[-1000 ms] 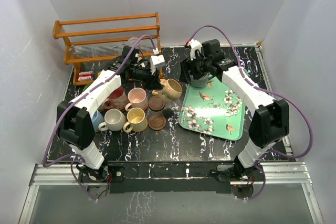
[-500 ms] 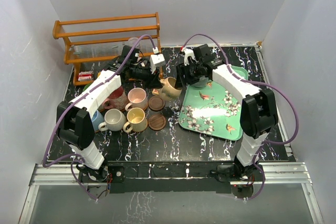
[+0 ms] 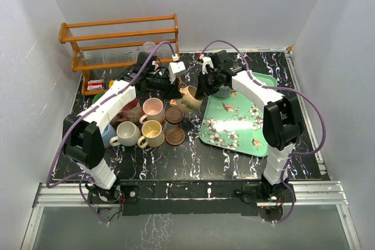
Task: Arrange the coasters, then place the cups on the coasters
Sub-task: Place the cup on the coaster.
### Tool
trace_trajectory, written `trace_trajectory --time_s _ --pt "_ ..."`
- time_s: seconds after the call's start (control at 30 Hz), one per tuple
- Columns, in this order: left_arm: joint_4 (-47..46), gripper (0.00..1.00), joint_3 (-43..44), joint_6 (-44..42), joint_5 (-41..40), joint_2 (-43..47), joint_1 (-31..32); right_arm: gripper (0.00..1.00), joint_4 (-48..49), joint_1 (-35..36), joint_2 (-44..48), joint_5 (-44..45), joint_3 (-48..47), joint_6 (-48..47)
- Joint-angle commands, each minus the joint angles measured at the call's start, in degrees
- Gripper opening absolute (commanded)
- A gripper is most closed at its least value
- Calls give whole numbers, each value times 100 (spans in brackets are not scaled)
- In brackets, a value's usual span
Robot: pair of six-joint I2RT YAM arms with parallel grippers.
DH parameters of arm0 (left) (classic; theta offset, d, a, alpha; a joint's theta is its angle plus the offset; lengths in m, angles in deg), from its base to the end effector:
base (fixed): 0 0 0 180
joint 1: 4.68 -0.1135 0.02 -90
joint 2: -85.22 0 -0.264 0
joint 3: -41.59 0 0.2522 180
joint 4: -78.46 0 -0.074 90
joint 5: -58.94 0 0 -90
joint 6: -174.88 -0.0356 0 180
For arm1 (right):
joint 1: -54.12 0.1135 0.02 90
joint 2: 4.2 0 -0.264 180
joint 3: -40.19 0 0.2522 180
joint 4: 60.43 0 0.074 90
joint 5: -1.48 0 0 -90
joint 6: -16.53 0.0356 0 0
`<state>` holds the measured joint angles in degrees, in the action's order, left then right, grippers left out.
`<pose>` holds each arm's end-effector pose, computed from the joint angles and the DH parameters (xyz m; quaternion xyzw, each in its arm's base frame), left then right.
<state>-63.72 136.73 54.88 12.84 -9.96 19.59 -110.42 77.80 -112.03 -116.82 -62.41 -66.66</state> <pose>0.3314 -0.1765 0.3151 0.5262 0.6665 -0.3150 0.4239 0.3706 0.1810 0.2553 -0.2080 0.9046 0.3013 0.2183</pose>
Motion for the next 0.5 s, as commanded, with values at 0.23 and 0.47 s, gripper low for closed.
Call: trace_trajectory --time_s 0.23,0.47 --pt "298 35 -194 -573 612 625 -31 0 249 13 -30 644 -731 -563" --pt "932 59 -95 -911 386 769 -38 0 396 14 42 914 -739 -738"
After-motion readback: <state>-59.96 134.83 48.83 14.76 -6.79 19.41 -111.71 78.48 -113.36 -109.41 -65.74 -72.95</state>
